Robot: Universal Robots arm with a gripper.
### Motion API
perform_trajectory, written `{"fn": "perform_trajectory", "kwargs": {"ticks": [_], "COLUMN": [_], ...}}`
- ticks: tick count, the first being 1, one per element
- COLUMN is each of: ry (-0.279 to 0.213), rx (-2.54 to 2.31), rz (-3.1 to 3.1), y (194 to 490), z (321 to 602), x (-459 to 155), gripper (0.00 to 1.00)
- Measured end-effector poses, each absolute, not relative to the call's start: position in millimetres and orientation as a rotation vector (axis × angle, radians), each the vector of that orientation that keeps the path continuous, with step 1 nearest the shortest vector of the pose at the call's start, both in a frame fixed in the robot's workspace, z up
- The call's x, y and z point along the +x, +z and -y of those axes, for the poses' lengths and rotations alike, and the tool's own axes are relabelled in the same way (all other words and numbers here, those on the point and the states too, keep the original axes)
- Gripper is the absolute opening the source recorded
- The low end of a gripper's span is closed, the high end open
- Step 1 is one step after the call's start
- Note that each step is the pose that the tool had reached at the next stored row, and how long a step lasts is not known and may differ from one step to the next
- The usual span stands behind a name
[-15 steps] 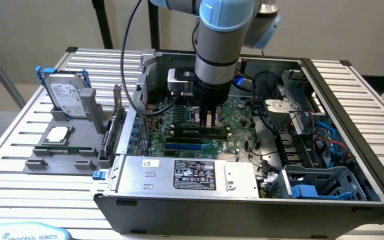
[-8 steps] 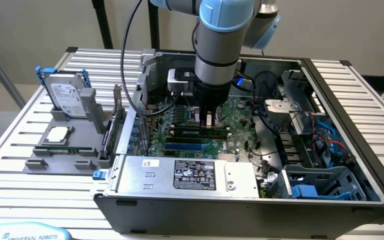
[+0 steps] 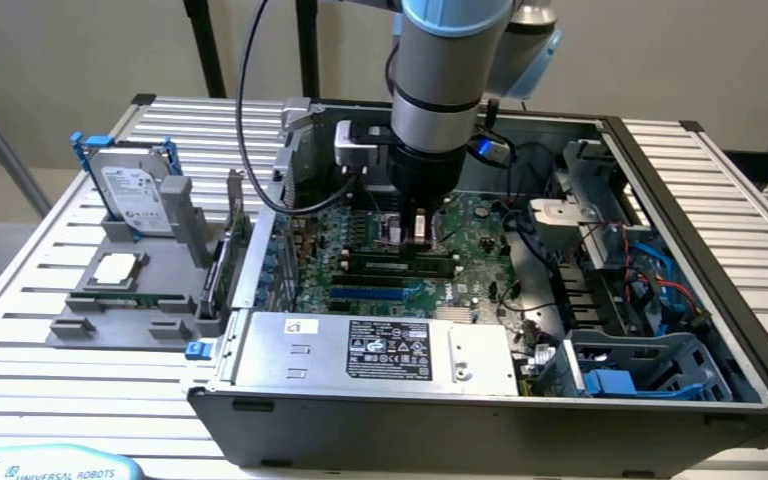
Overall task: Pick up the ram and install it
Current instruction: 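Insert the ram into the slot, then press down the ram until it locks into place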
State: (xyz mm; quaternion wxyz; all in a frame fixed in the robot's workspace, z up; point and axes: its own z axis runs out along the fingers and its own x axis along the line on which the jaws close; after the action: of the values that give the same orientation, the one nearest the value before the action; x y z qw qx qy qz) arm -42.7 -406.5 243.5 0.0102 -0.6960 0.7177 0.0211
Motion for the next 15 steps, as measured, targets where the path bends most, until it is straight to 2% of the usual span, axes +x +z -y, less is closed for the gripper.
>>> {"fn": "perform_trajectory", "kwargs": {"ticks": [2, 3, 5, 15], "ry": [0.066, 0.066, 0.066, 0.066], "rx": [-2.172, -2.172, -2.173, -2.173], "rz": [-2.240, -2.240, -2.240, -2.240], "y": [243.7, 243.7, 243.8, 243.5], "z": [406.4, 406.4, 406.5, 406.3], "x": [-42.7, -42.7, -42.7, -42.7], "gripper": [0.19, 0.13, 0.11, 0.11]}}
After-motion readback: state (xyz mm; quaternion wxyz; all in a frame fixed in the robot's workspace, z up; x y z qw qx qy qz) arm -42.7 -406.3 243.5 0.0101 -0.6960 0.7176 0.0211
